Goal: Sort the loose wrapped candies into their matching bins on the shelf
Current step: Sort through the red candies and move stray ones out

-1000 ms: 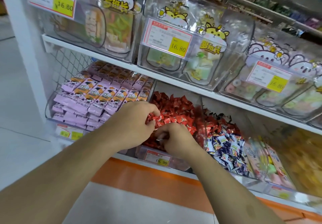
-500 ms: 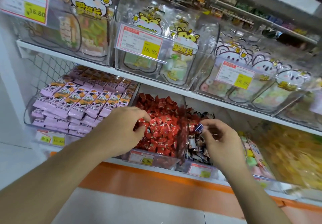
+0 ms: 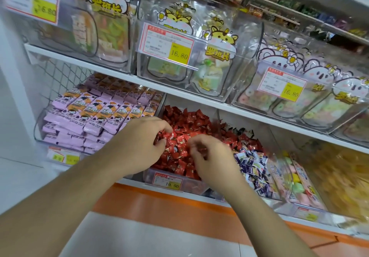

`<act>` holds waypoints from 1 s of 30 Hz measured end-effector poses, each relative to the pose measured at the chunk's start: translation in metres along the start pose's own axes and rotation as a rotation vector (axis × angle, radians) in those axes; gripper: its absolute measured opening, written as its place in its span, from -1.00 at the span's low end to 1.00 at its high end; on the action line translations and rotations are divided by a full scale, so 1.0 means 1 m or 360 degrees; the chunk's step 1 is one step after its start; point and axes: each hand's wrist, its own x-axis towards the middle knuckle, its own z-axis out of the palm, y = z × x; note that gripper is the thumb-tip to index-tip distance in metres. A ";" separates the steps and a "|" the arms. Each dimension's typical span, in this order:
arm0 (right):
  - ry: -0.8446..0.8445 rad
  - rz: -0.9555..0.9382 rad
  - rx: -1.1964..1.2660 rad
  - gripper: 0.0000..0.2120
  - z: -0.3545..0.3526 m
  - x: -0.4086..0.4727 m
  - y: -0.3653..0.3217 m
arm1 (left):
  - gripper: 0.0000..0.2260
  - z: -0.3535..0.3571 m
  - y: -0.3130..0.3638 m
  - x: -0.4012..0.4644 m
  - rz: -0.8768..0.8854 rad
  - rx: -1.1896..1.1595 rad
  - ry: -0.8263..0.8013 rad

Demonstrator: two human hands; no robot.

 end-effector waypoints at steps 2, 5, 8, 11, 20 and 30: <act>-0.0217 -0.0027 0.0005 -0.76 0.024 0.018 -0.005 | -0.74 0.000 -0.001 0.000 0.0002 -0.0006 0.0005; -0.0547 -0.0051 -0.0117 -0.71 0.052 0.040 0.000 | -0.74 -0.001 -0.004 0.000 -0.0014 -0.0030 0.0013; -0.0592 -0.0011 -0.0270 -0.67 0.059 0.052 0.011 | -0.74 -0.002 -0.006 0.000 -0.0016 -0.0042 0.0019; -0.0533 0.0044 -0.0311 -0.63 0.054 0.055 0.018 | -0.74 -0.002 -0.010 0.002 -0.0022 -0.0046 0.0027; -0.0599 0.0166 -0.0306 -0.60 0.062 0.059 0.019 | -0.74 0.000 -0.012 0.001 -0.0060 -0.0045 0.0027; -0.0503 0.0188 -0.0227 -0.76 0.061 0.052 0.025 | -0.73 0.001 -0.009 0.001 -0.0068 -0.0047 -0.0008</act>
